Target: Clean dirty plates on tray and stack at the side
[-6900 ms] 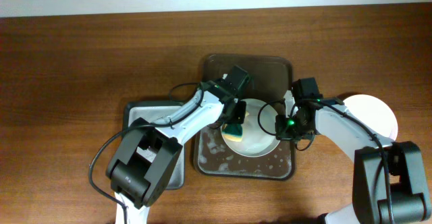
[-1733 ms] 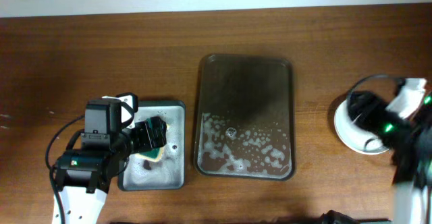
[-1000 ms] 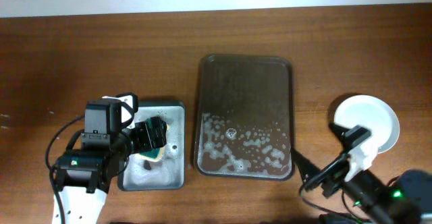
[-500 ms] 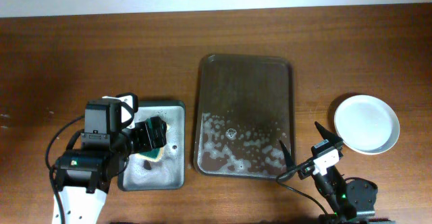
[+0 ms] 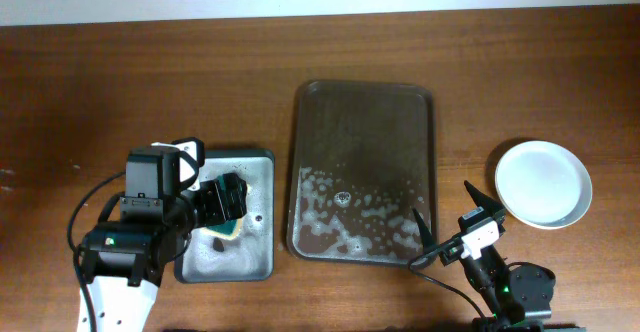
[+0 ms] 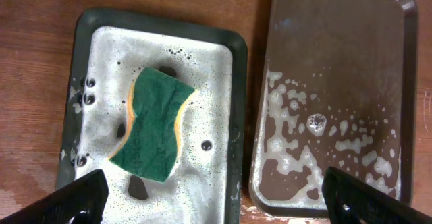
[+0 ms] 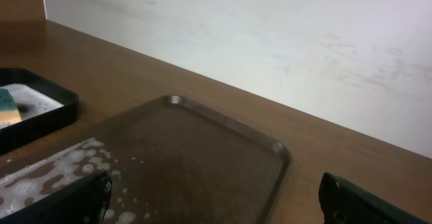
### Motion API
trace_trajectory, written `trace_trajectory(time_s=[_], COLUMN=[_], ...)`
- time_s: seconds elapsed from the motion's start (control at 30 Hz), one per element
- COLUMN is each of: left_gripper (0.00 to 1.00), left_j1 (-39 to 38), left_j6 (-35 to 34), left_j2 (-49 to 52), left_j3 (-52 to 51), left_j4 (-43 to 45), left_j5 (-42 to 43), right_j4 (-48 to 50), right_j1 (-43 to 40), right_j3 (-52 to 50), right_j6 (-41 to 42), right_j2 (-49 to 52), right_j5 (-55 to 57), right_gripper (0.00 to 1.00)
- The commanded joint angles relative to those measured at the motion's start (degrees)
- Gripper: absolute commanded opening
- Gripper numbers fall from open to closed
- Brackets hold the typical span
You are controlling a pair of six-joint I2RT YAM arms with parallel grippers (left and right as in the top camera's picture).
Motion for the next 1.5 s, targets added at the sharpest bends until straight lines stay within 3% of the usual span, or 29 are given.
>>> trace_trajectory(time_s=[0.0, 0.13, 0.37, 0.53, 0.73, 0.93, 1.47], left_gripper=[0.99, 1.0, 0.99, 0.99, 0.99, 1.0, 0.99], left_j1=[0.28, 0.55, 1.79, 1.79, 2.16, 2.45, 2.43], left_j6=[0.46, 0.48, 0.55, 0.52, 0.52, 0.48, 0.46], left_j2=[-0.28, -11.06, -40.28, -57.96, -57.72, -57.7, -57.66], left_j3=[0.87, -3.23, -30.75, -44.63, -53.92, -54.58, -54.55], left_j4=[0.13, 4.37, 39.63, 43.28, 52.13, 48.24, 48.24], left_j5=[0.59, -5.46, -5.42, -7.91, -8.87, -9.94, -9.94], right_j4=[-0.2, -0.2, -0.2, -0.2, -0.2, -0.2, -0.2], right_j1=[0.28, 0.28, 0.28, 0.28, 0.28, 0.28, 0.28], right_j3=[-0.46, -0.46, -0.46, -0.46, -0.46, -0.46, -0.46], right_j6=[0.24, 0.24, 0.24, 0.24, 0.24, 0.24, 0.24], right_j2=[-0.59, -0.59, -0.59, -0.59, -0.59, -0.59, -0.59], right_j5=[0.68, 0.68, 0.68, 0.68, 0.68, 0.68, 0.7], right_gripper=[0.99, 0.99, 0.99, 0.98, 0.99, 0.99, 0.99])
